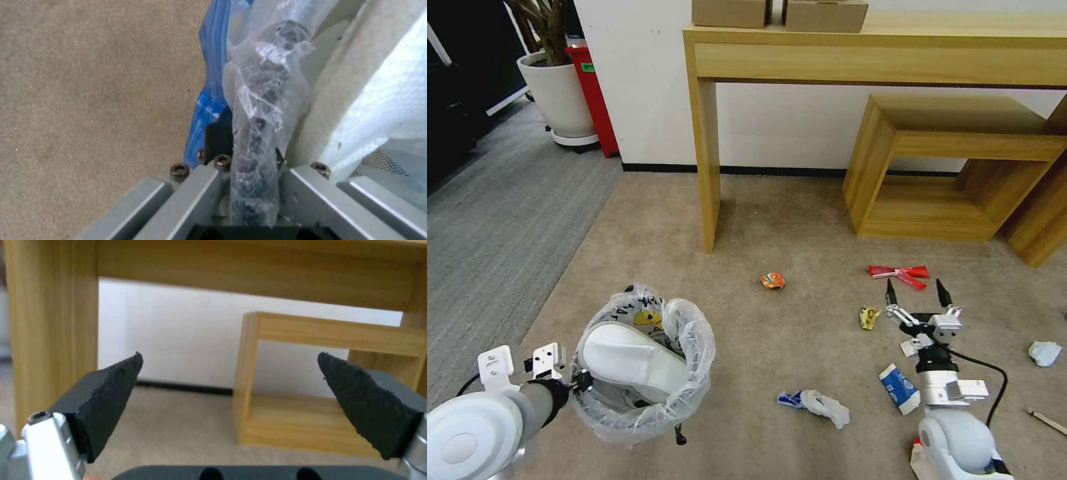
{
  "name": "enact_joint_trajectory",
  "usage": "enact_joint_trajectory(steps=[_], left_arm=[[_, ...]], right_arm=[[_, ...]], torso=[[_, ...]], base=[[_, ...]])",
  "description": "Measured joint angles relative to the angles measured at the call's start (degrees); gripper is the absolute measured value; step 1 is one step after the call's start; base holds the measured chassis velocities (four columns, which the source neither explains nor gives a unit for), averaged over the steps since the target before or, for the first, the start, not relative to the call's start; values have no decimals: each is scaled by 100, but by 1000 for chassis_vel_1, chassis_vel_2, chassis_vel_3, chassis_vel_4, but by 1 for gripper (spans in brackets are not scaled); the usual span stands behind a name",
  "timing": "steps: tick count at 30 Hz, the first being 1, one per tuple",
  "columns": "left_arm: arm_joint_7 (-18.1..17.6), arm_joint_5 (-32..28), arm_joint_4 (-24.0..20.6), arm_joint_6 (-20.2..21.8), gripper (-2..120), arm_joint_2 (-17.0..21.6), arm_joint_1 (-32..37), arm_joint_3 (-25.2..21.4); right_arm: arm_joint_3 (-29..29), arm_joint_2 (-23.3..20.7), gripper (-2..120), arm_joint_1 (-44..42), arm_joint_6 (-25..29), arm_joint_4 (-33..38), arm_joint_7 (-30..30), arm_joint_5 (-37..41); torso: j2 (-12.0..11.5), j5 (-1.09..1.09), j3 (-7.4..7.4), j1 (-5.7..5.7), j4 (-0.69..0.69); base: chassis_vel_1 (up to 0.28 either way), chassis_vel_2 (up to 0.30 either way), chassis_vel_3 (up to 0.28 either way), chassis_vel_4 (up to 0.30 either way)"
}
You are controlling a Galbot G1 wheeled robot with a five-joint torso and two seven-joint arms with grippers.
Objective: Pick up the trash bin and place the garbage on the floor into it.
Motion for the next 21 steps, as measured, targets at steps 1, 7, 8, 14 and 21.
enact_joint_trajectory(steps=[1,7,8,14,21], left_arm=[[6,8,13,1,0,15,-7,9],[60,11,50,8,0,38,-21,13],[60,11,50,8,0,38,-21,13],[162,64,79,27,0,52,-83,42],[172,85,99,27,0,5,-114,60]], right_arm=[[21,-321,100,-25,-97,-100,-6,-15],[-316,-1347,100,119,-186,-670,-528,324],[-316,-1347,100,119,-186,-670,-528,324],[-961,-2296,100,563,-35,-1207,-2331,989],[-1616,-2730,100,1105,19,-1519,-3617,1080]], torso=[[0,0,0,0,0],[0,1,0,0,0],[0,1,0,0,0],[0,-1,0,0,-2],[0,-2,0,0,2]], base=[[0,0,0,0],[0,0,0,0],[0,0,0,0],[0,0,0,0],[0,0,0,0]])
